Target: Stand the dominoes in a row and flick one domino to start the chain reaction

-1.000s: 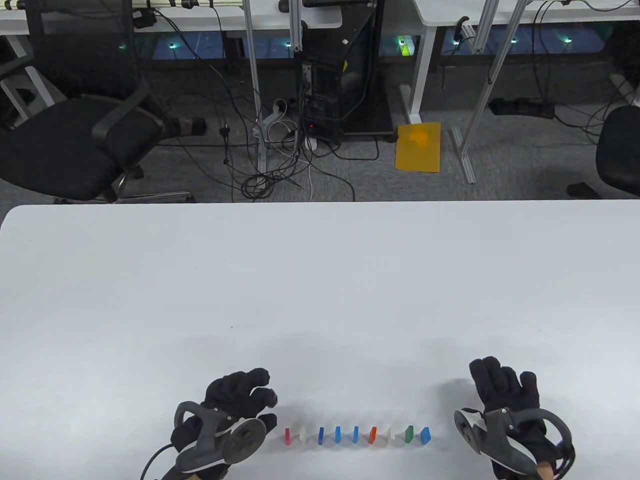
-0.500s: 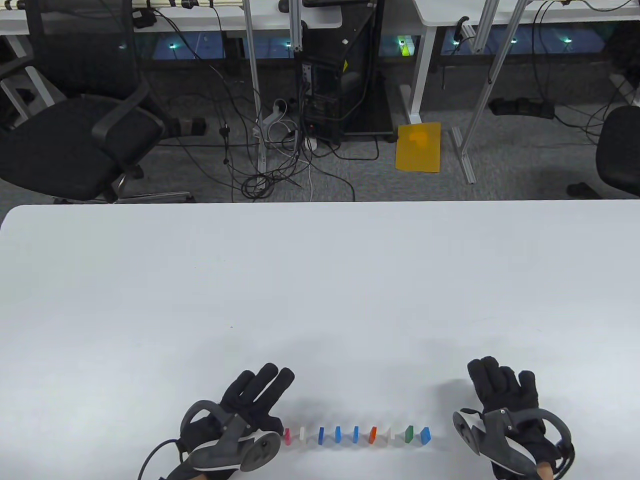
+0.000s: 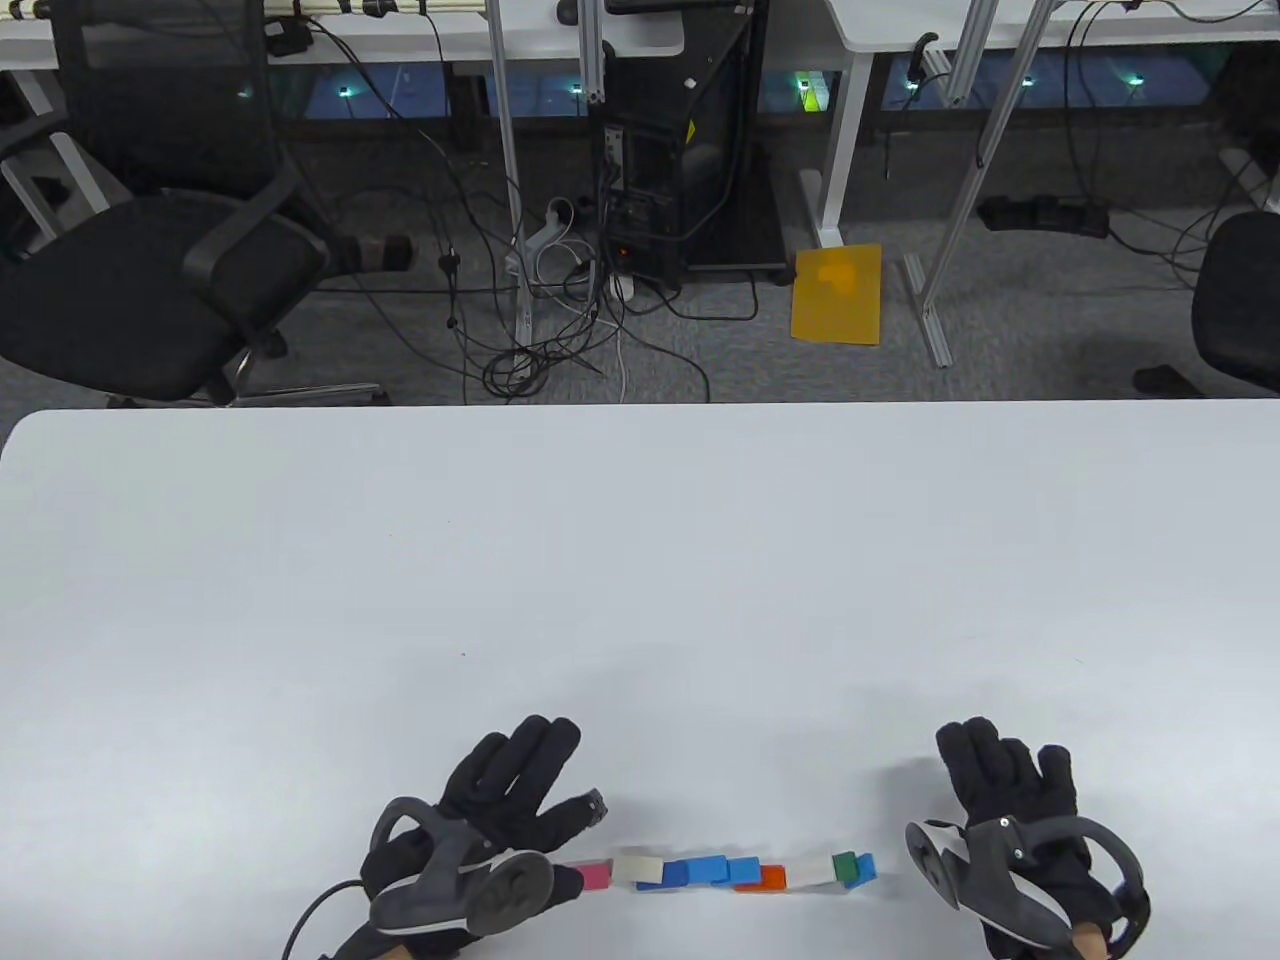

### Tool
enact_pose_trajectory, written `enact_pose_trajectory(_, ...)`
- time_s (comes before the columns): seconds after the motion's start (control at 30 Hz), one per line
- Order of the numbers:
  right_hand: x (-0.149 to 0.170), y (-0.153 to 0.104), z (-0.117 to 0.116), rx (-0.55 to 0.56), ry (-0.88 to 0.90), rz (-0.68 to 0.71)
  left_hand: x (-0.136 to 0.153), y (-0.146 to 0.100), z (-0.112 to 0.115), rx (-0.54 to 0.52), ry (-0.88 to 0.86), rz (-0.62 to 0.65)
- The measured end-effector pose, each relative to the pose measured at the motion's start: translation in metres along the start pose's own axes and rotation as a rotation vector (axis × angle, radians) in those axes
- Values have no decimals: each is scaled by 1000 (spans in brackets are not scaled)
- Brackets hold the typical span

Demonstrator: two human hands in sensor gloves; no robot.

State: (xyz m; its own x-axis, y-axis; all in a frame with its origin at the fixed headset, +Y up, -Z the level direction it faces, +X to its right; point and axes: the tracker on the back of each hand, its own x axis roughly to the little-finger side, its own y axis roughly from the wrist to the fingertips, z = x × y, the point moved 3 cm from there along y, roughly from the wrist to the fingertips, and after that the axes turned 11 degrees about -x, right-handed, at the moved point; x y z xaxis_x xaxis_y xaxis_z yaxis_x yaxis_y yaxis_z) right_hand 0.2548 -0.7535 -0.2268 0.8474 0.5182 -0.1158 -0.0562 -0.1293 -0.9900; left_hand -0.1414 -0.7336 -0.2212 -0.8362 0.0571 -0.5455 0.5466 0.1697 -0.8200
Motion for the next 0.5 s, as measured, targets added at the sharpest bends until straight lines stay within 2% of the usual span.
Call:
enact_pose_trajectory(0.17,-1,0,0,0,0,8,30,13,6,94,-38,-162)
enact_pose_trajectory(0.3,-1,0,0,5,8,8,51,22,17,103,-46,-308)
enact_pose_trajectory(0.43,3,0,1,12,13,-28,59,21,22,80,67,-371)
enact_pose_trajectory(0.5,5,2,1,18,29,-47,60,18,23,100,104,-363)
